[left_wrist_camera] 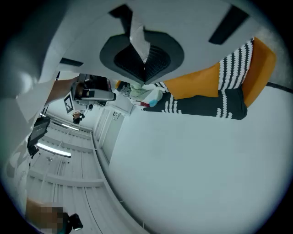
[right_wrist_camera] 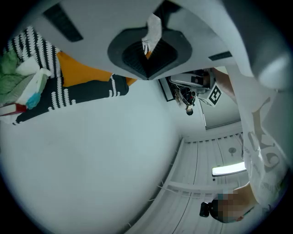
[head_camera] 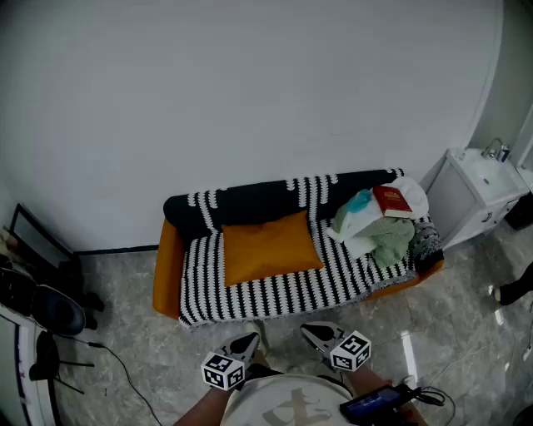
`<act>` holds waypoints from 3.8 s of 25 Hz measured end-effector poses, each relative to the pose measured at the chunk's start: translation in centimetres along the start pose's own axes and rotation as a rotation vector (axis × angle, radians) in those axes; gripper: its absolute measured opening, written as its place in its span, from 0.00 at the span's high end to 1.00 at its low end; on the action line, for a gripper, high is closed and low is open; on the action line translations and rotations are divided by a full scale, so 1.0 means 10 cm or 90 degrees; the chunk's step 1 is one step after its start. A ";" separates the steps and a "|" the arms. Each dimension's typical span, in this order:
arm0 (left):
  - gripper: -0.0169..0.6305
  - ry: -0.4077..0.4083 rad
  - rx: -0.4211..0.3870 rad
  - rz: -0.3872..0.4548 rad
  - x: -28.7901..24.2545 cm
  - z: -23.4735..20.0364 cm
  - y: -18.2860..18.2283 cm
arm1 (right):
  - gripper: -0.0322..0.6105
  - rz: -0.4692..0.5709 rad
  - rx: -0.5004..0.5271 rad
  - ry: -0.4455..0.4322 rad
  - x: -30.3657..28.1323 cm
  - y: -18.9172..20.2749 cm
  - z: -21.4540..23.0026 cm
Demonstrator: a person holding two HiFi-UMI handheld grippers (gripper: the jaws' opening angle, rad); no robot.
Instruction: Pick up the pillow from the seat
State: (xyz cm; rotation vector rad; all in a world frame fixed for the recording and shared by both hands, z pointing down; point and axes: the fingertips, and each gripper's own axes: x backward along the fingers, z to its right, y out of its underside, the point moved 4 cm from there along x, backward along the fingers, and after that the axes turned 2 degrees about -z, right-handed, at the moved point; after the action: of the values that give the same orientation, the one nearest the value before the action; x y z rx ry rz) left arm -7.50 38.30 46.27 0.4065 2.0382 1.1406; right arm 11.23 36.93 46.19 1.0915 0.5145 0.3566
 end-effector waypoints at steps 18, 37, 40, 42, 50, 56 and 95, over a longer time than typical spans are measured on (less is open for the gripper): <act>0.96 0.006 -0.010 0.002 0.05 0.16 0.02 | 0.93 0.010 -0.029 0.024 0.13 0.08 -0.06; 0.96 -0.051 0.038 -0.009 0.12 -0.37 -0.02 | 0.93 -0.047 -0.039 -0.018 -0.51 0.01 0.10; 0.96 -0.051 0.034 -0.009 0.03 -0.49 -0.12 | 0.93 -0.051 -0.042 -0.012 -0.60 -0.03 0.21; 0.96 -0.050 0.033 -0.006 -0.02 -0.58 -0.19 | 0.93 -0.053 -0.045 -0.009 -0.67 -0.05 0.29; 0.96 -0.050 0.045 -0.012 -0.26 -1.03 -0.41 | 0.93 -0.058 -0.047 -0.002 -1.02 -0.24 0.58; 0.96 -0.042 0.052 -0.004 -0.53 -1.29 -0.58 | 0.93 -0.074 -0.038 0.019 -1.15 -0.37 0.83; 0.96 -0.097 0.108 -0.018 -1.59 -2.69 -1.39 | 0.93 -0.154 -0.053 0.020 -2.33 -1.01 2.70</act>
State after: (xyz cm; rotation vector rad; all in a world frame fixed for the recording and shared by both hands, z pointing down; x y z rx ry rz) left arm -15.73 5.39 50.63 0.5315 2.0063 0.8943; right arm 7.28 0.56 51.92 0.9321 0.6475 0.1819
